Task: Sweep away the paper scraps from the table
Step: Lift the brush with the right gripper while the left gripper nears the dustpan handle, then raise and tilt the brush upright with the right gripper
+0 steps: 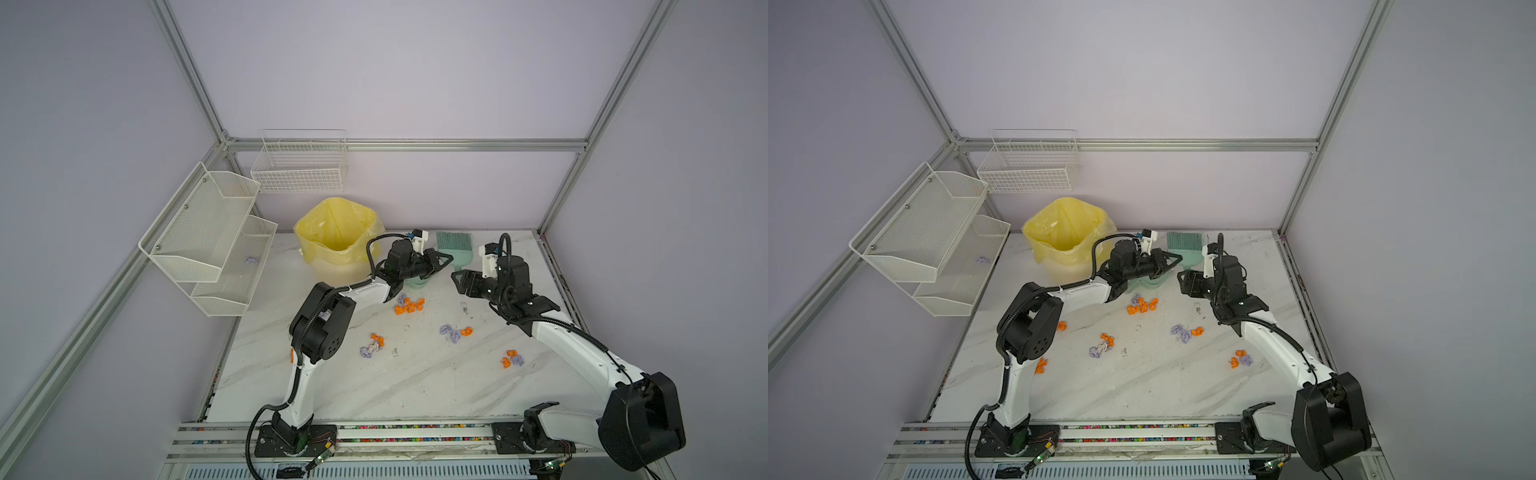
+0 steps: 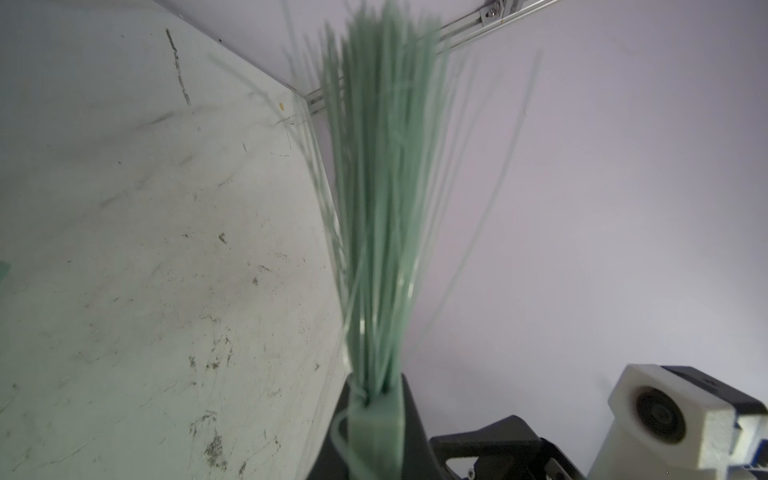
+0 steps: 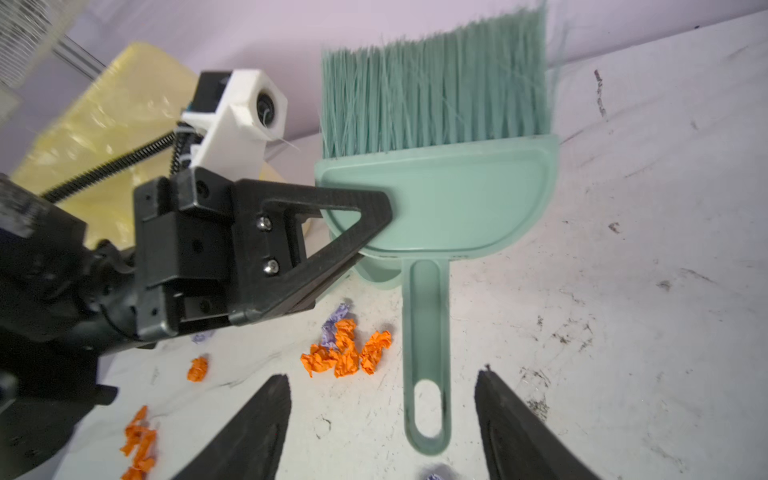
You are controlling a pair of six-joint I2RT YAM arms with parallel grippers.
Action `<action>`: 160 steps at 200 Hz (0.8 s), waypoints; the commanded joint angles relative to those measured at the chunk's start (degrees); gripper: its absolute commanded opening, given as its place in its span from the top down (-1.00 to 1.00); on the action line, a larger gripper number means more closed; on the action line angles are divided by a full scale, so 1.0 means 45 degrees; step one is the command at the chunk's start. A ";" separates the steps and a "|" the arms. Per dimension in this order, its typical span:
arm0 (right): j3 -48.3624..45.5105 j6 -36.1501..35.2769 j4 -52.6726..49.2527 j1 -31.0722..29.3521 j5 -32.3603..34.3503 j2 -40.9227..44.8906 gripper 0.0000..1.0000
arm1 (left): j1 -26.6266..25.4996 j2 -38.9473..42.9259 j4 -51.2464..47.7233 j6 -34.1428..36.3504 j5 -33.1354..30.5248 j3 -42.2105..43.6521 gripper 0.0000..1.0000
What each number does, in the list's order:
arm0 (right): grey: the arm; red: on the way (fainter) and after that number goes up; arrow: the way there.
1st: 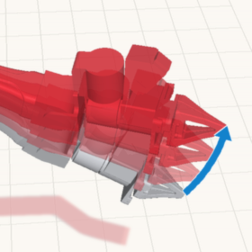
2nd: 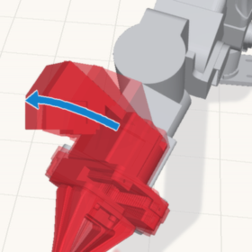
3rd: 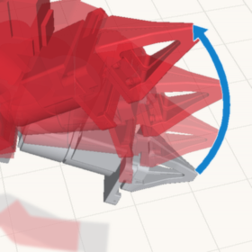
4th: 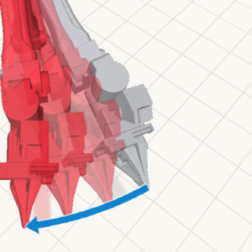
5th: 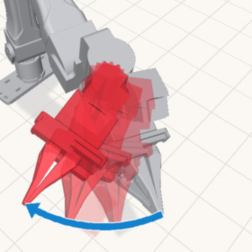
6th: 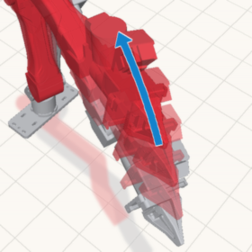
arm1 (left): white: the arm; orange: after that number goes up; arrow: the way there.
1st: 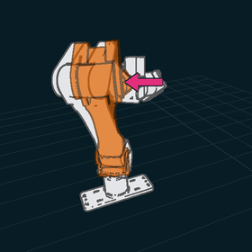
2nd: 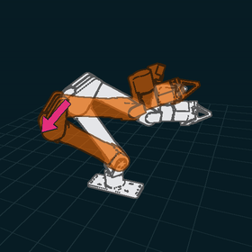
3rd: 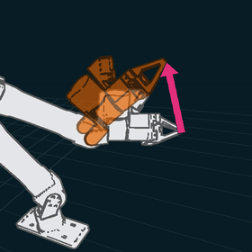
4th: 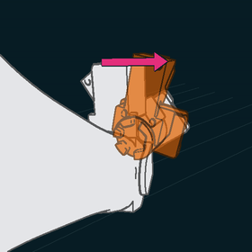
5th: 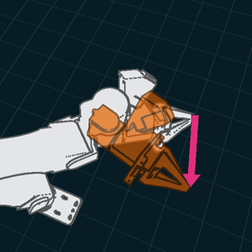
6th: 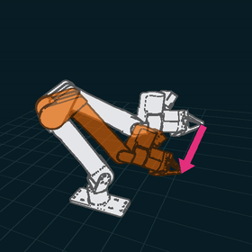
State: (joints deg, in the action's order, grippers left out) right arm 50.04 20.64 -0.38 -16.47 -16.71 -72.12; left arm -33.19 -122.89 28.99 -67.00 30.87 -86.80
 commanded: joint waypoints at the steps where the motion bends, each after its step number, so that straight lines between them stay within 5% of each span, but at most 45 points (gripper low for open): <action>1: -0.1127 0.2064 0.1868 0.1251 -0.2737 0.0227 -0.59 | 0.0436 0.0029 0.1816 -0.0822 -0.0046 -0.0920 1.00; 42: -0.3211 0.5920 0.7346 0.1614 -0.4419 -0.0081 -0.95 | 0.0683 -0.0315 0.3400 -0.2072 0.0045 -0.0890 1.00; 119: -0.4098 0.8333 1.1840 0.1502 -0.4563 -0.0780 -0.94 | 0.0735 -0.0747 0.5514 -0.3627 -0.0492 -0.0759 1.00; 160: -0.4085 0.9230 1.3170 0.1356 -0.4548 -0.1686 -0.62 | 0.0719 -0.0848 0.6213 -0.4023 -0.0605 -0.0563 1.00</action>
State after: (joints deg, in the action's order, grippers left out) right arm 31.62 57.52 50.85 -9.72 -36.21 -77.28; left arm -30.13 -126.72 50.30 -83.44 29.43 -86.80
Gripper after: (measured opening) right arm 0.852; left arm 0.089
